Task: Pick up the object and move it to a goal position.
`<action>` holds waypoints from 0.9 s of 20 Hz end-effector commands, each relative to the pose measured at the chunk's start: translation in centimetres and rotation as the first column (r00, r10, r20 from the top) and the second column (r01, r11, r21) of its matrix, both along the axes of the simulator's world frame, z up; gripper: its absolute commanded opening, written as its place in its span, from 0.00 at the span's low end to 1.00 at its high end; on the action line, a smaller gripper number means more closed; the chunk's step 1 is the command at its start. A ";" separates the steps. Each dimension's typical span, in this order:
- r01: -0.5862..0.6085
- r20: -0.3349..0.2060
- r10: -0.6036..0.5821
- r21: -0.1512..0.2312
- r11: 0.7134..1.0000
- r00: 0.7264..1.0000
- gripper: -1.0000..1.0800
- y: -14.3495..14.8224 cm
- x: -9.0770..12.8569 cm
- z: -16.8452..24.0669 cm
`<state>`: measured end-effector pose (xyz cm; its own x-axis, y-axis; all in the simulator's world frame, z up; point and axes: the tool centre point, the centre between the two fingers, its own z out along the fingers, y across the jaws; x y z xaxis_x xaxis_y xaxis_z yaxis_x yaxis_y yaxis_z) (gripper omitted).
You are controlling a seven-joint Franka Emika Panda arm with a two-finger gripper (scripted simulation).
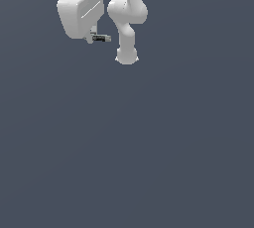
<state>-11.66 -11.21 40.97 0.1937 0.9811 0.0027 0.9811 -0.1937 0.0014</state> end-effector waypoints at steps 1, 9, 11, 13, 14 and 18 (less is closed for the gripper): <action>0.000 -0.001 0.000 0.000 1.000 1.000 0.00 -0.6 -0.3 2.0; 0.002 -0.002 -0.002 -0.002 1.000 1.000 0.00 -1.8 -0.7 6.2; 0.002 -0.002 -0.002 -0.002 1.000 1.000 0.00 -2.0 -0.7 6.7; 0.002 -0.002 -0.002 -0.002 1.000 1.000 0.00 -2.1 -0.7 7.1; 0.002 -0.002 -0.002 -0.002 1.000 1.000 0.00 -2.1 -0.7 7.2; 0.002 -0.002 -0.002 -0.002 1.000 1.000 0.00 -2.1 -0.6 7.1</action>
